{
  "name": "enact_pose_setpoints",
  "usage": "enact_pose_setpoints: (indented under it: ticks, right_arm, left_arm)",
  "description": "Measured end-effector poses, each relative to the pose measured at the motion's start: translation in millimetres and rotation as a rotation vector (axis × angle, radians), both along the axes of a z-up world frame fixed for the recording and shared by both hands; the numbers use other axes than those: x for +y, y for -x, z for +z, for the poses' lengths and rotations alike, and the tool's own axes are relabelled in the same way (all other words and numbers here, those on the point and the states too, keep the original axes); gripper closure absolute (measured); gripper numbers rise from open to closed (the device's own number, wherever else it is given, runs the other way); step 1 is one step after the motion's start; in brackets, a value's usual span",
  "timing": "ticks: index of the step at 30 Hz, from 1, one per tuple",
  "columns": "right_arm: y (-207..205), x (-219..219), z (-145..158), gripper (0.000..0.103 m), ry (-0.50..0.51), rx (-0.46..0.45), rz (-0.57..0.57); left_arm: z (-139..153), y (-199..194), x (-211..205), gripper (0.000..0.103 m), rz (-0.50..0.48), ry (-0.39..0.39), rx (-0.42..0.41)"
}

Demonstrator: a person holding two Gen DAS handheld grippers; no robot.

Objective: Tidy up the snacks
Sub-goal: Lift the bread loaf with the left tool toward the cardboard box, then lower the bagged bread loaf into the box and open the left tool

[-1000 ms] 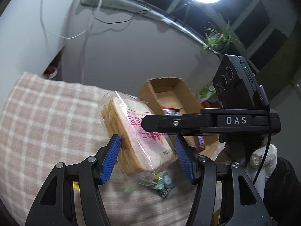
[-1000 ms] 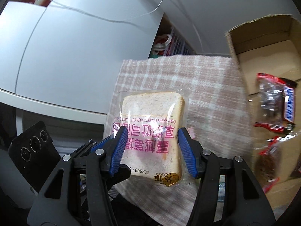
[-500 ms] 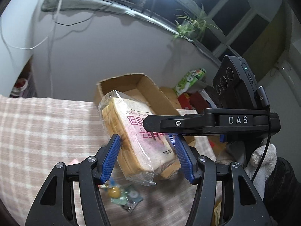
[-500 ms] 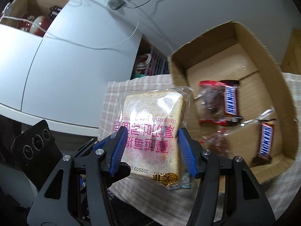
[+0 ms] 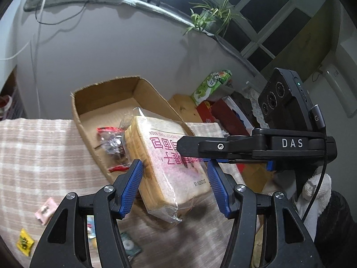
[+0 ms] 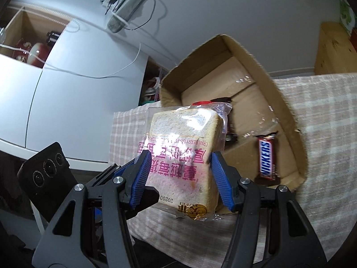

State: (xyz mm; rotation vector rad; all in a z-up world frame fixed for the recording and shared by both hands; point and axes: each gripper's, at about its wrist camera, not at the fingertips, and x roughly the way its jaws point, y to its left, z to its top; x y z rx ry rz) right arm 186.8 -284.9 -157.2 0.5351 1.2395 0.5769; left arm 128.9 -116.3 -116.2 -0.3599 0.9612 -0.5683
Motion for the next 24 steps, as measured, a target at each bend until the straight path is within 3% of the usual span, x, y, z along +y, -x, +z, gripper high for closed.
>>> enact_pose_setpoints:
  ticks: [24]
  right_arm:
    - [4.7, -18.5, -10.8, 0.044, 0.069, -0.009, -0.034]
  left_arm:
    - [-13.7, -9.6, -21.2, 0.045, -0.027, -0.098, 0.002]
